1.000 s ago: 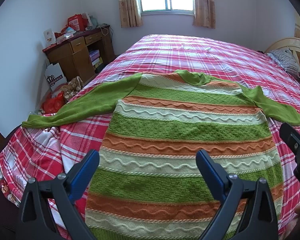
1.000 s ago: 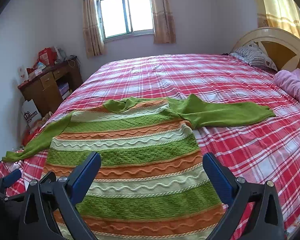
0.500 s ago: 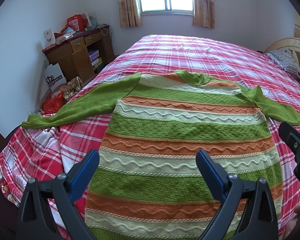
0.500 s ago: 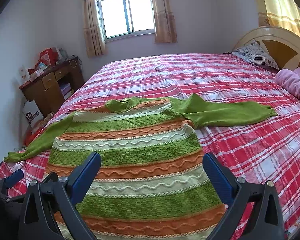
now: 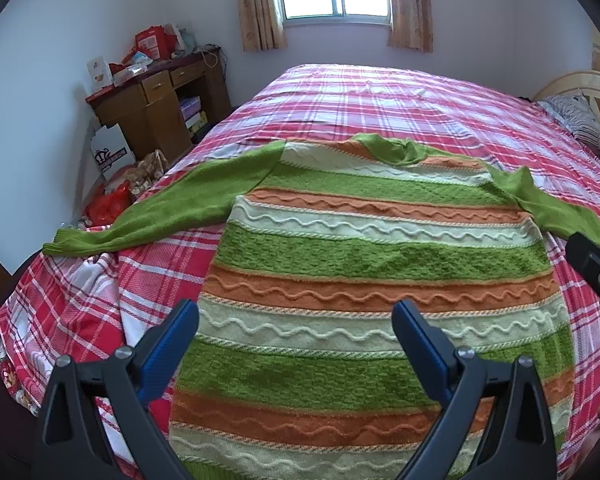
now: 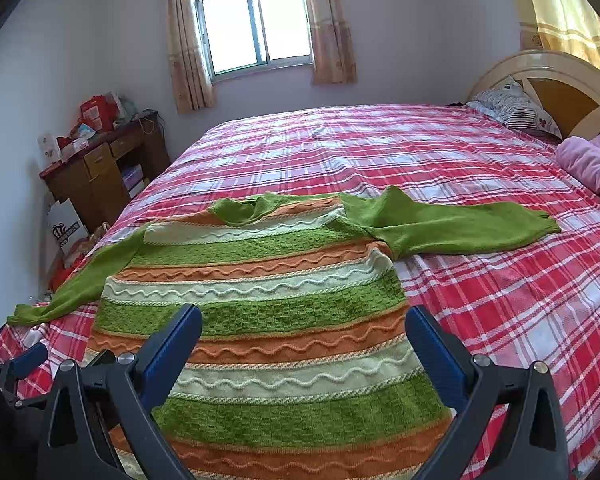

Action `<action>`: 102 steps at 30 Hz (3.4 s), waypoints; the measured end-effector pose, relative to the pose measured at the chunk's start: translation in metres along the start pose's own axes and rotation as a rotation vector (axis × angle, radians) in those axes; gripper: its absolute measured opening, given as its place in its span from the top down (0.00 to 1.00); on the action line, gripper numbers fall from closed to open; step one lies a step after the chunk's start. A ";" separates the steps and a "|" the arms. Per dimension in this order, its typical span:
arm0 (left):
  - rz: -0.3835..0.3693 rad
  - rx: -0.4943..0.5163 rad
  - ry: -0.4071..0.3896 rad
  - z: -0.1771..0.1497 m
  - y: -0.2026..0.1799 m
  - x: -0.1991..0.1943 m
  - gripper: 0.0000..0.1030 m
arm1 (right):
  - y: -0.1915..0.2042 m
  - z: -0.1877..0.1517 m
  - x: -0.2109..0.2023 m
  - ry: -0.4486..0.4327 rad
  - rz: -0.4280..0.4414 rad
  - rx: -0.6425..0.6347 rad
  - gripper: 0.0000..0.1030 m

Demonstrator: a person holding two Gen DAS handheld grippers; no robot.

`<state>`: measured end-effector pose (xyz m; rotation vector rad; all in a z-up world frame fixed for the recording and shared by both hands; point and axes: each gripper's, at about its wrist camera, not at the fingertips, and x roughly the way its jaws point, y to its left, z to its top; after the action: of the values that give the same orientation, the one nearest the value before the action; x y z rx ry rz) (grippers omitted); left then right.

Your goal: Fold small clothes

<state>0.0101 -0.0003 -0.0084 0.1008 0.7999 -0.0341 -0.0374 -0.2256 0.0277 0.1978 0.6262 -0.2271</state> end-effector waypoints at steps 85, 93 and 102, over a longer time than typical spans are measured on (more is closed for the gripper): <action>-0.104 -0.207 -0.101 0.028 0.040 0.133 0.00 | 0.060 0.113 0.147 0.157 0.620 0.216 0.94; -0.150 -0.239 -0.116 0.026 0.047 0.131 0.00 | 0.112 0.097 0.195 0.249 0.693 0.194 0.94; -0.172 -0.253 -0.120 0.023 0.051 0.131 0.00 | 0.160 0.090 0.221 0.293 0.702 0.077 0.94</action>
<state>0.1210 0.0491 -0.0828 -0.2079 0.6854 -0.1003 0.2298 -0.1283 -0.0147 0.5159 0.7999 0.4640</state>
